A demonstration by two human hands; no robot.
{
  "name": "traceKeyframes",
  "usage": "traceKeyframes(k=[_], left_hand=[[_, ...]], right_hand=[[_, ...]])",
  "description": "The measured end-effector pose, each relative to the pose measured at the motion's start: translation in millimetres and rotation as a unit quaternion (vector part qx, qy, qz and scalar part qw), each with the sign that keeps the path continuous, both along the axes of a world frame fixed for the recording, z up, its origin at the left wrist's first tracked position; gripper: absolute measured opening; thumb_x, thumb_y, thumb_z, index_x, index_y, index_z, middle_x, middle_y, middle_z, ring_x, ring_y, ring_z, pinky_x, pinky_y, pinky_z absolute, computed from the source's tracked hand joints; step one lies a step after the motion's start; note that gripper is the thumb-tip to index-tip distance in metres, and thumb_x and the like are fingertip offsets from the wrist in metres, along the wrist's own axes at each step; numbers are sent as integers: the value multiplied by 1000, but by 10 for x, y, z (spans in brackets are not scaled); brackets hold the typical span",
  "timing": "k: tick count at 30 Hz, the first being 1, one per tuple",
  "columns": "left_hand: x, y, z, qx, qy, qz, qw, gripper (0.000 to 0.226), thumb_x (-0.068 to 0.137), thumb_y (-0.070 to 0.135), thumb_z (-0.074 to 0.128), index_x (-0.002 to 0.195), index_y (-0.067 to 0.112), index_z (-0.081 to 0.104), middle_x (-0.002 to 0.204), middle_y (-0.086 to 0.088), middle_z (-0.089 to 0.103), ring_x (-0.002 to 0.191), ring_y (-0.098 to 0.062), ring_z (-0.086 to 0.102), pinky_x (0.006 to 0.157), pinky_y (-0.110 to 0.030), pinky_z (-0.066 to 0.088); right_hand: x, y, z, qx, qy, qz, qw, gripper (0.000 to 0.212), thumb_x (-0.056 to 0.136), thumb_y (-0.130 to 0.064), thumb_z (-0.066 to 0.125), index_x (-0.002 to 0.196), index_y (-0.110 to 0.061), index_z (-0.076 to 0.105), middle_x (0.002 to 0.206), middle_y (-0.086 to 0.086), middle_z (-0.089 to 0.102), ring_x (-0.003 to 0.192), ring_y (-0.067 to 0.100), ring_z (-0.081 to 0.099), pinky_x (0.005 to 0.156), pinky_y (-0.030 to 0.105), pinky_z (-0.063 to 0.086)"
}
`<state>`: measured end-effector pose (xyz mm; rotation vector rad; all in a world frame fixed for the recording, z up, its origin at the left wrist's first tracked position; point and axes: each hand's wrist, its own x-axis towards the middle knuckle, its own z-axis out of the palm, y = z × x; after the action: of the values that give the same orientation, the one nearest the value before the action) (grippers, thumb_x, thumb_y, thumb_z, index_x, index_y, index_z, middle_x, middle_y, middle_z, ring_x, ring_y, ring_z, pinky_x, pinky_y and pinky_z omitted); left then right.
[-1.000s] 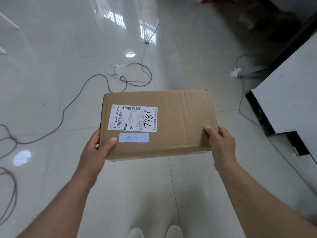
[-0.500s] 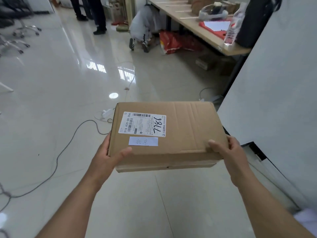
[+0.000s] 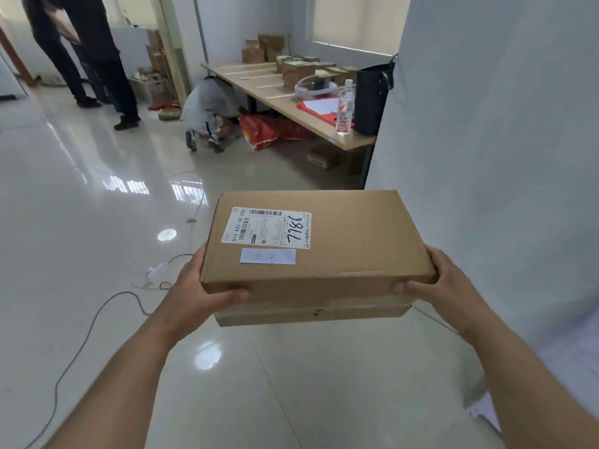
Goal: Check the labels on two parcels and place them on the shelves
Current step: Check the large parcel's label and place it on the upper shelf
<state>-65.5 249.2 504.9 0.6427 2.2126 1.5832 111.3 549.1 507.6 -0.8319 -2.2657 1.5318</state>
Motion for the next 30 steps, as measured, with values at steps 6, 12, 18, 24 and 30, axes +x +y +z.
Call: traceKeyframes(k=[6,12,18,24,30], left_hand=[[102,186,179,0,13,-53,999,90,41,45,86,121,54,46,126,5,60,113,-16,59,95,-42,49],[347,517,488,38,28,-119,992,74,42,31,85,105,52,52,103,18,70,89,5,65,74,-19,49],[734,975,790,71,46,-210,974,75,48,27,82,107,58,48,100,30,68,90,7,64,69,-14,49],[1292,1525,1101,89,74,-272,955,77,40,42,81,104,70,48,116,14,66,106,-4,61,82,-20,50],[1901,2220,1403,101,80,-328,936,67,46,43,81,98,72,48,110,30,64,99,10,60,77,-15,45]], right_hand=[[441,20,277,-16,41,-47,998,73,69,-11,80,131,-26,44,105,-15,57,93,1,56,68,16,45],[1034,-10,578,12,62,-122,990,74,68,-12,80,132,-25,44,103,-17,57,91,-2,55,67,15,44],[1800,6,802,31,78,-210,974,64,73,-14,76,128,-26,45,99,-15,57,89,1,55,68,17,45],[2625,151,1103,51,110,-283,951,60,73,-14,76,123,-30,45,99,-13,55,86,3,55,65,21,44],[3408,436,1435,92,120,-347,926,52,72,-14,77,112,-33,49,93,-11,60,83,4,58,63,21,44]])
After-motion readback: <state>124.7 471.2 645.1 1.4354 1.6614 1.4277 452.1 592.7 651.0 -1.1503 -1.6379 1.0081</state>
